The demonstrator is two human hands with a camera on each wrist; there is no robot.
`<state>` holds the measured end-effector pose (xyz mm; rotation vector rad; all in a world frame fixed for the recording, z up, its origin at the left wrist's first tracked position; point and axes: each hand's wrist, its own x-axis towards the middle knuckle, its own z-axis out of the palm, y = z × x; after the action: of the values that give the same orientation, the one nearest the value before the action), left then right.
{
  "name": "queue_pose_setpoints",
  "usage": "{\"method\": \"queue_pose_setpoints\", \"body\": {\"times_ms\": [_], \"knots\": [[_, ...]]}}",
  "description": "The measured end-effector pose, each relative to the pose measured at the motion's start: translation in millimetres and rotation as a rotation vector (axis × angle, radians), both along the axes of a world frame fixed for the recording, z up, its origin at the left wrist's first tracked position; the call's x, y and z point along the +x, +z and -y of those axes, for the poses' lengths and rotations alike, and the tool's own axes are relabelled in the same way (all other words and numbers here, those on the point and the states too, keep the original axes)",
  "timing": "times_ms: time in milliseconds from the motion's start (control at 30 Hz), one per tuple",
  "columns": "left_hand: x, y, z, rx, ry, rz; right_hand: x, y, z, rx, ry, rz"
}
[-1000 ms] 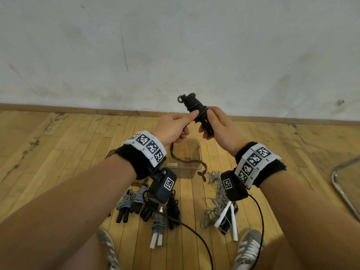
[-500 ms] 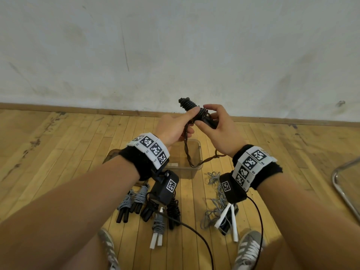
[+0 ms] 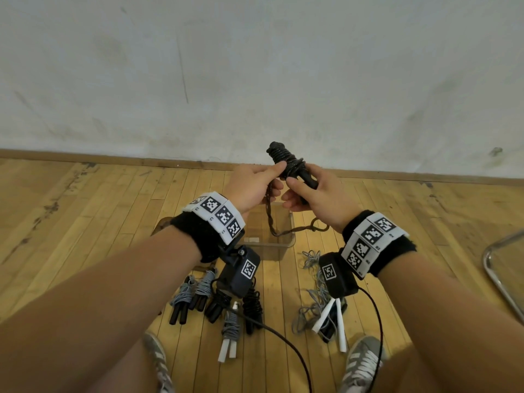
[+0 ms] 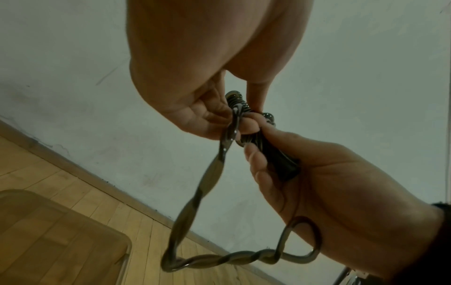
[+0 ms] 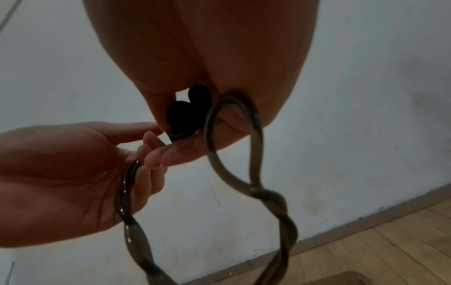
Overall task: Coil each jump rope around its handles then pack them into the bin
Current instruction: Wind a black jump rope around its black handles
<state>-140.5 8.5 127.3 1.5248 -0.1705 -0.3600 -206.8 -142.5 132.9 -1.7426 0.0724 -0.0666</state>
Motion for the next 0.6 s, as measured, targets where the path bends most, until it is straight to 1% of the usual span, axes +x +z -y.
{"method": "queue_pose_setpoints", "body": {"times_ms": [133,300,400,500,567,600], "knots": [[-0.1,2.0,-0.6,0.012,0.073,-0.028,2.5,-3.7,4.6,-0.221,-0.078,0.094],[1.3,2.4,-1.5,0.023,0.07,-0.031,3.6,-9.0,4.5,-0.441,-0.167,0.178],[-1.9,5.1,1.0,0.03,0.065,-0.02,5.3,-10.7,6.6,-0.497,-0.179,0.215],[-5.3,9.1,2.6,0.042,0.057,-0.031,7.7,-13.2,6.0,-0.642,-0.188,0.268],[-7.7,10.4,2.6,0.054,0.061,-0.019,7.9,-13.5,3.4,-0.7,-0.155,0.293],[-8.1,10.1,2.3,0.053,0.072,-0.007,7.5,-13.6,2.4,-0.698,-0.125,0.297]]}}
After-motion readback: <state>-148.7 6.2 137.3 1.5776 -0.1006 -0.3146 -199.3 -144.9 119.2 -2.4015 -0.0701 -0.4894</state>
